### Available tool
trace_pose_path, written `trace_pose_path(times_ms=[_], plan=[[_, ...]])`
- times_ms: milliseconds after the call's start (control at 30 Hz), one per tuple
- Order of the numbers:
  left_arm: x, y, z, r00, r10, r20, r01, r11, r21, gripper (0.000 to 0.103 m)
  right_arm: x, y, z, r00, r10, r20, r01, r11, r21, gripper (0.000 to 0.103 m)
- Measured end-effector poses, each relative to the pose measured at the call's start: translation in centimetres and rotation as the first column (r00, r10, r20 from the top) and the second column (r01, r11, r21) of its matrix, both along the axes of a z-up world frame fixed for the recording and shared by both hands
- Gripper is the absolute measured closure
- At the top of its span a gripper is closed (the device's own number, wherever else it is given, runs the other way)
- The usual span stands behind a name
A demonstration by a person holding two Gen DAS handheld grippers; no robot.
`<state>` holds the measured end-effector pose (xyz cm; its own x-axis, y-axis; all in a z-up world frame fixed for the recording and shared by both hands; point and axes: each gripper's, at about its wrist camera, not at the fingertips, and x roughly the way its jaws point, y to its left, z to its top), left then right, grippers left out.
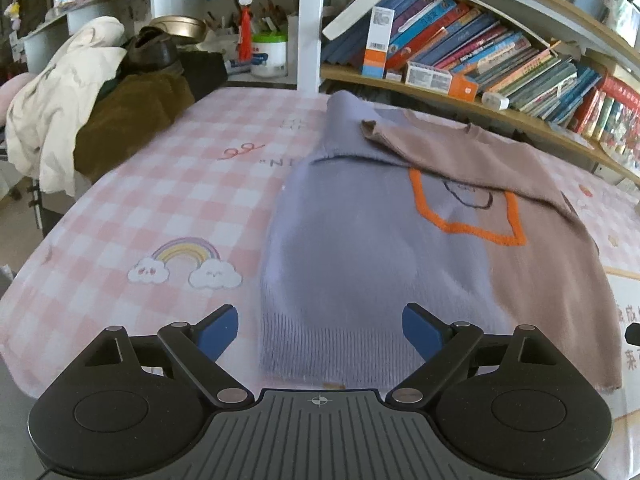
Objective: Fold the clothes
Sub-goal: 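Move both open grippers down to the sweater hem, then pinch the lavender hem with the left gripper while the right pinches the brown hem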
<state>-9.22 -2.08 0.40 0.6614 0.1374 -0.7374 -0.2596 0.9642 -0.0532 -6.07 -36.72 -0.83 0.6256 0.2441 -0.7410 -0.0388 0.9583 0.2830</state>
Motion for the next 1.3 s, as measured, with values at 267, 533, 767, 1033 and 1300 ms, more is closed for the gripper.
trace_pose_path(times_ms=[267, 533, 767, 1033, 1300], plan=[[-1.6, 0.2, 0.1, 0.997, 0.028, 0.078, -0.027, 0.999, -0.018, 0.011, -0.9, -1.1, -0.7, 1.000, 0.003, -0.015, -0.002, 0.999, 0.040, 0.020], [-0.8, 0.8, -0.7, 0.999, 0.016, 0.051, -0.013, 0.998, -0.061, 0.011, -0.6, -0.9, -0.9, 1.000, -0.001, -0.022, 0.002, 0.998, 0.065, 0.020], [0.0, 2.8, -0.9, 0.995, 0.095, 0.040, -0.090, 0.991, -0.101, 0.012, 0.6, -0.7, -1.1, 0.999, -0.017, -0.036, 0.020, 0.996, 0.088, 0.029], [1.0, 4.7, -2.2, 0.992, 0.121, -0.028, -0.124, 0.978, -0.166, 0.049, 1.8, -0.8, -1.6, 0.997, -0.032, -0.070, 0.039, 0.994, 0.101, 0.054], [1.9, 5.2, -2.8, 0.993, 0.106, -0.054, -0.114, 0.978, -0.174, 0.085, 2.4, 0.2, -1.8, 0.997, 0.000, -0.073, 0.007, 0.996, 0.092, 0.073]])
